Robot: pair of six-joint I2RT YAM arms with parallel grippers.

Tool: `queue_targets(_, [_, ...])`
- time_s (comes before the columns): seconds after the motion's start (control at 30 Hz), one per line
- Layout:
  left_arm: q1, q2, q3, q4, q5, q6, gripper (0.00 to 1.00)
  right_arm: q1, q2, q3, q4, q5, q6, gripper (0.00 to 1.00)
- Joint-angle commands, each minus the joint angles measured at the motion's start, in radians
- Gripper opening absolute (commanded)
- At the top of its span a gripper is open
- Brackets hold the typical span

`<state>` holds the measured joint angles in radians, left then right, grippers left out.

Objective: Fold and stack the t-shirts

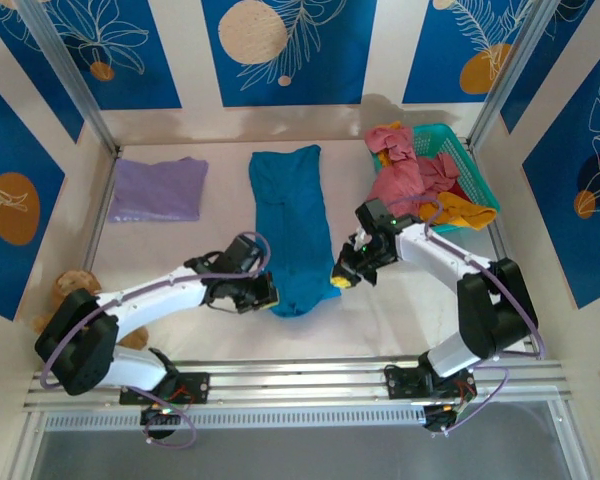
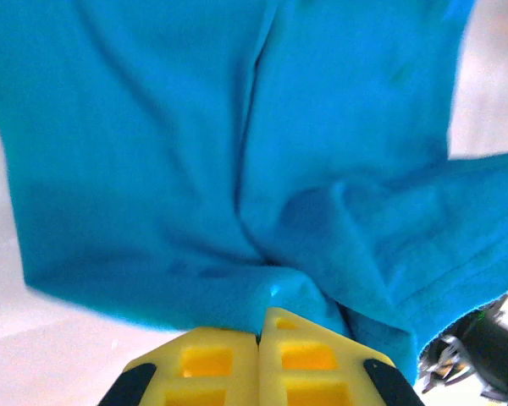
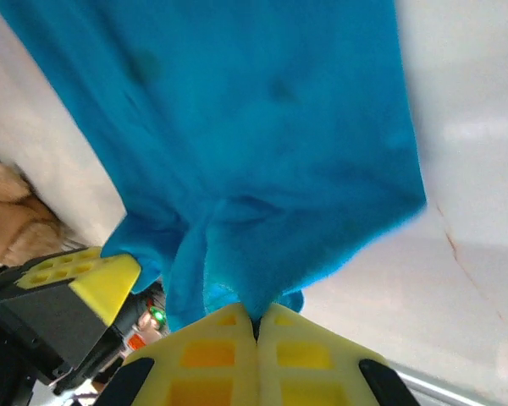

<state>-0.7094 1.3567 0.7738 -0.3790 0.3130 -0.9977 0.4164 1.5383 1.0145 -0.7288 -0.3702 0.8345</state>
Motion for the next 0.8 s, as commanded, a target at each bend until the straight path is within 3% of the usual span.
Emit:
queue_targets(0.0, [0.075, 0.019, 0.082, -0.029, -0.006, 0.062, 0.00, -0.024, 0.066, 0.099, -0.034, 0.014, -0.049, 0.00])
queue_targets(0.27, [0.244, 0.162, 0.241, -0.021, 0.057, 0.186, 0.00, -0.076, 0.235, 0.318, -0.024, 0.020, -0.093, 0.00])
queue_targets(0.6, [0.371, 0.382, 0.494, -0.087, 0.120, 0.297, 0.00, -0.124, 0.448, 0.560, -0.022, -0.017, -0.145, 0.00])
queue_targets(0.77, [0.408, 0.463, 0.568, -0.067, 0.166, 0.285, 0.00, -0.142, 0.564, 0.713, -0.082, -0.038, -0.187, 0.00])
